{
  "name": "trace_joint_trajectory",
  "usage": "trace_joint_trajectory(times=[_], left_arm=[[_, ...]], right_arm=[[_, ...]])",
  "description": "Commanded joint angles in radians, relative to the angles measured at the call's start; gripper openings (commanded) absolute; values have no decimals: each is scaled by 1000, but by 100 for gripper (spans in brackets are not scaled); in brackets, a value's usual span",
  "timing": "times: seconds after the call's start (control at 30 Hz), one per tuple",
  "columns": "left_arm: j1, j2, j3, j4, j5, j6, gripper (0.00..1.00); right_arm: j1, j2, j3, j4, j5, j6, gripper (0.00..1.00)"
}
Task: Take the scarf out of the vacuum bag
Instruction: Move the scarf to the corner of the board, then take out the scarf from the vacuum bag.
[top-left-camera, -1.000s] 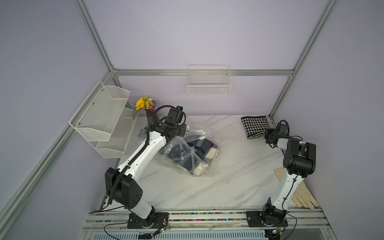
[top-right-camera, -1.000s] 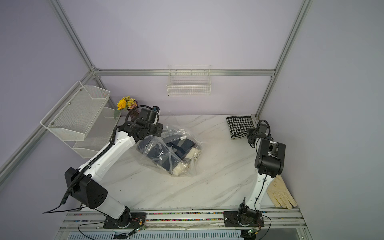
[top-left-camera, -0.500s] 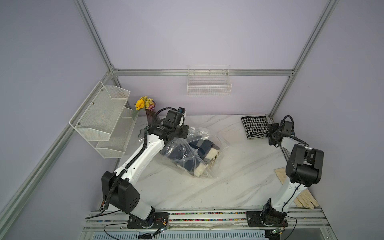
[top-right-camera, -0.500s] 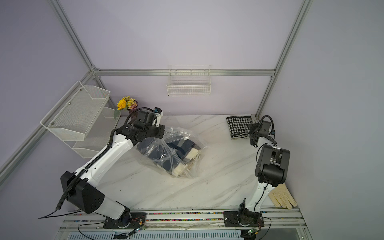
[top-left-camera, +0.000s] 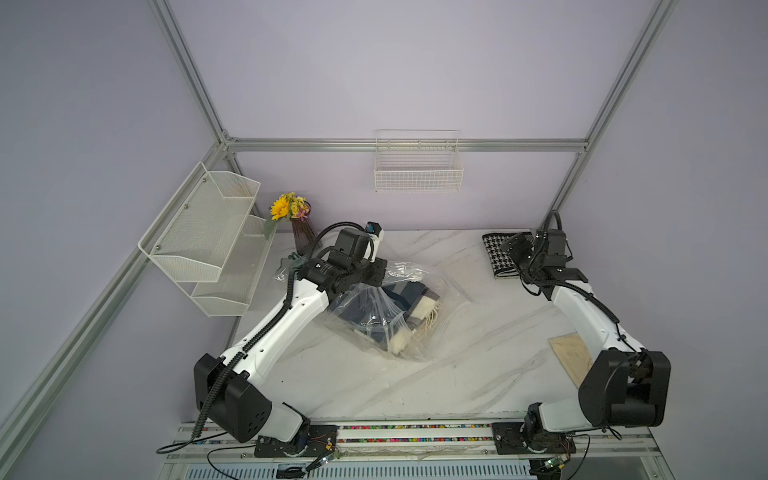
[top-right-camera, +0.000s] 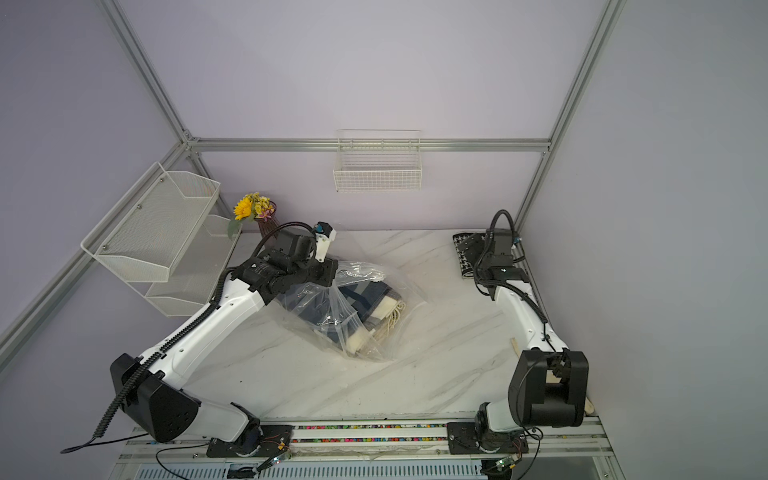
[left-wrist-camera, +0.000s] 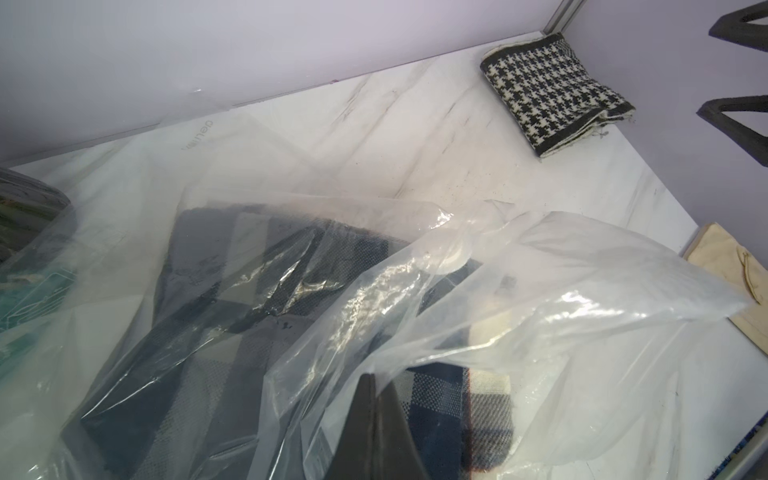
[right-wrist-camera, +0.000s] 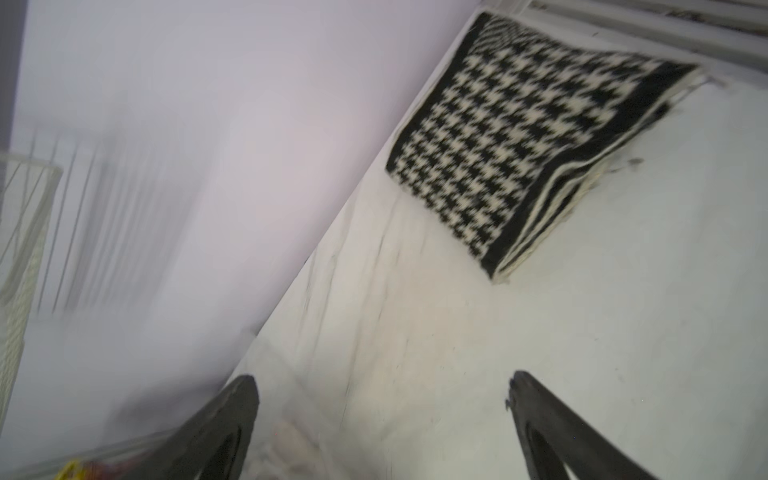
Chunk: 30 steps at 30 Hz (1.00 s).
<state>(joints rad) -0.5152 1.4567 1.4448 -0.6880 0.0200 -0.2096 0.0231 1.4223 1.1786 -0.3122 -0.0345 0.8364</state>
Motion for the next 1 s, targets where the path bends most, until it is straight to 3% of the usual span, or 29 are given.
trace_joint_trajectory(times=[0.0, 0.1, 0.27, 0.57, 0.77, 0.97], left_arm=[[-18, -35, -10, 49, 49, -34, 0], [-26, -35, -19, 50, 48, -42, 0], [-37, -23, -27, 51, 64, -43, 0], [-41, -2, -53, 66, 28, -60, 0], [-41, 27, -47, 68, 8, -39, 0], [-41, 54, -24, 71, 24, -45, 0]], right_arm=[[114, -70, 16, -60, -72, -89, 97], [159, -150, -29, 5, -228, -105, 97], [179, -208, -19, -83, -474, -156, 97], [212, -394, -150, -22, -753, -106, 94], [261, -485, -269, 33, -801, -51, 97], [423, -506, -333, 39, -674, -38, 97]])
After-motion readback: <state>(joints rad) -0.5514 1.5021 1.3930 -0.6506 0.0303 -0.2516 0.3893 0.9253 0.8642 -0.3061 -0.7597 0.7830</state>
